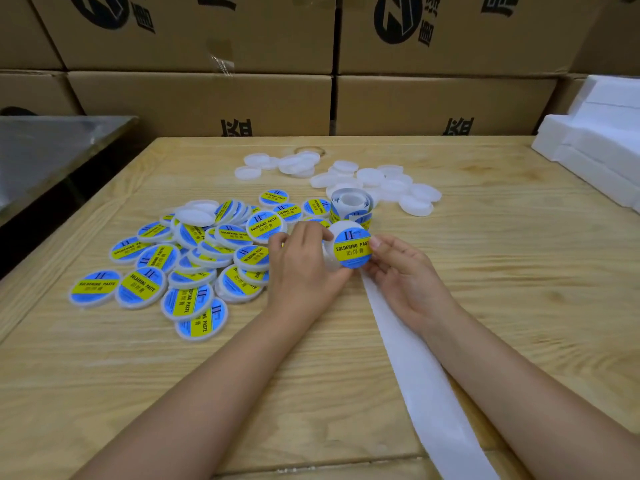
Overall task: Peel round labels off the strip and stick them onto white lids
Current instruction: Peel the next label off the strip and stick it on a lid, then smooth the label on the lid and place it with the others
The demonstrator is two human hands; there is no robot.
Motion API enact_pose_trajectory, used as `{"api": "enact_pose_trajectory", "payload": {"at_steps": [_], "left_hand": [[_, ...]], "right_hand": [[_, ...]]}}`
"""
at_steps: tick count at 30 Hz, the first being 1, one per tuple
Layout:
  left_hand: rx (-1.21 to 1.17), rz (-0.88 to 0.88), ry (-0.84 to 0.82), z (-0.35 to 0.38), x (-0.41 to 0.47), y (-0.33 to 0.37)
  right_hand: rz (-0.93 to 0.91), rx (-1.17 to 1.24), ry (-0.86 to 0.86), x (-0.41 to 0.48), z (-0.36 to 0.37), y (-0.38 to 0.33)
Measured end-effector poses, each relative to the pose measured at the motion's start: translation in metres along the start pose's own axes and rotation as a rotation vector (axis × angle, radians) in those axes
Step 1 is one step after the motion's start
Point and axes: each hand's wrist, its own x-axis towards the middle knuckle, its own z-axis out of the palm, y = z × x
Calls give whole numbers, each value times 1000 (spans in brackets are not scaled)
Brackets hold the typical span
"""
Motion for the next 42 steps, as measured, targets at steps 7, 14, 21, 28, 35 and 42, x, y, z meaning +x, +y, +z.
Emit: {"api": "enact_pose_trajectory", "payload": {"at_steps": [7, 14, 21, 28, 35, 42], "left_hand": [[-122, -24, -192, -5, 0, -1], [-355, -225, -188, -9, 4, -6], [-666, -545, -274, -11, 11, 0], [-1080, -840, -293, -13, 12, 7], [-1222, -872, -321, -15, 12, 9], [-1257, -878, -337, -15, 12, 11]], "right_hand": [[45, 0, -7, 1, -1, 1], [48, 34, 6, 2, -2, 0], [60, 97, -36, 2, -4, -2], [54, 145, 19, 4, -6, -2], [68, 172, 66, 4, -5, -2], [61, 184, 54, 6, -6, 0]]}}
